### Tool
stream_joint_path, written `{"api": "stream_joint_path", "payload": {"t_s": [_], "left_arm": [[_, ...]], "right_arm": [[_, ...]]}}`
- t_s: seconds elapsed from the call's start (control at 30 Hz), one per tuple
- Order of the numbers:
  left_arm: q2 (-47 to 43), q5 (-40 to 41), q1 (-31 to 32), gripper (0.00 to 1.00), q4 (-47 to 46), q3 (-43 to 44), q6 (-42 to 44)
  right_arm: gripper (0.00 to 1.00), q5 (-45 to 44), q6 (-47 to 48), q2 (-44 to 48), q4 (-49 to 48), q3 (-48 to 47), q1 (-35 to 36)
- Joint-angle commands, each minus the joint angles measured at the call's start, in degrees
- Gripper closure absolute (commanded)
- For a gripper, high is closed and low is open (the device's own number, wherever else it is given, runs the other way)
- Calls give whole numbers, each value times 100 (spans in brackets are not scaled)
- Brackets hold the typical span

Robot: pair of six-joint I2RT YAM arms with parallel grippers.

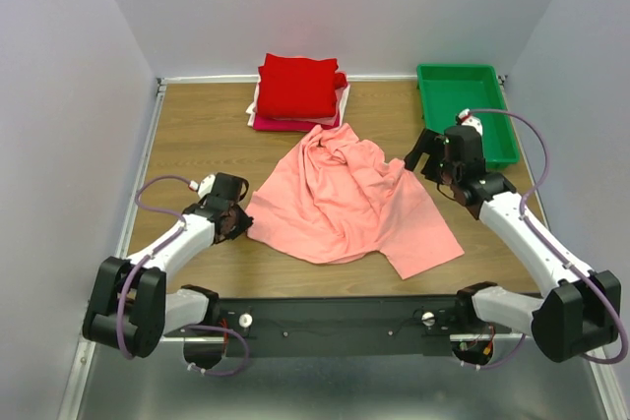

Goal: Fold and stack the t-shirts
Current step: Flatten the tshirt out

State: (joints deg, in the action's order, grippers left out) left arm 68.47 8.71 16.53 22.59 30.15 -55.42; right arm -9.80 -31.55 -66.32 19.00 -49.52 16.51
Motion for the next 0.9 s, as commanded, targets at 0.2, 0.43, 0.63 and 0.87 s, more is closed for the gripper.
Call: {"api": "stream_joint_path", "payload": {"t_s": [0.2,0.43,0.63,0.87], "left_arm": [[-175,25,-28,100,220,-211,49],[-826,368,-28,100,-78,-220,-74],[-616,728,-71,100,-28,42,-179],[-299,501,-256,100,-509,-18,-5]], "right_arm": [[0,-180,-281,506,183,363,-17],[0,1302,-544,884,331,1196,-8],[0,1472,-563,1121,1096,1892,-8],[0,1815,-677,429,667,1981,1]]}}
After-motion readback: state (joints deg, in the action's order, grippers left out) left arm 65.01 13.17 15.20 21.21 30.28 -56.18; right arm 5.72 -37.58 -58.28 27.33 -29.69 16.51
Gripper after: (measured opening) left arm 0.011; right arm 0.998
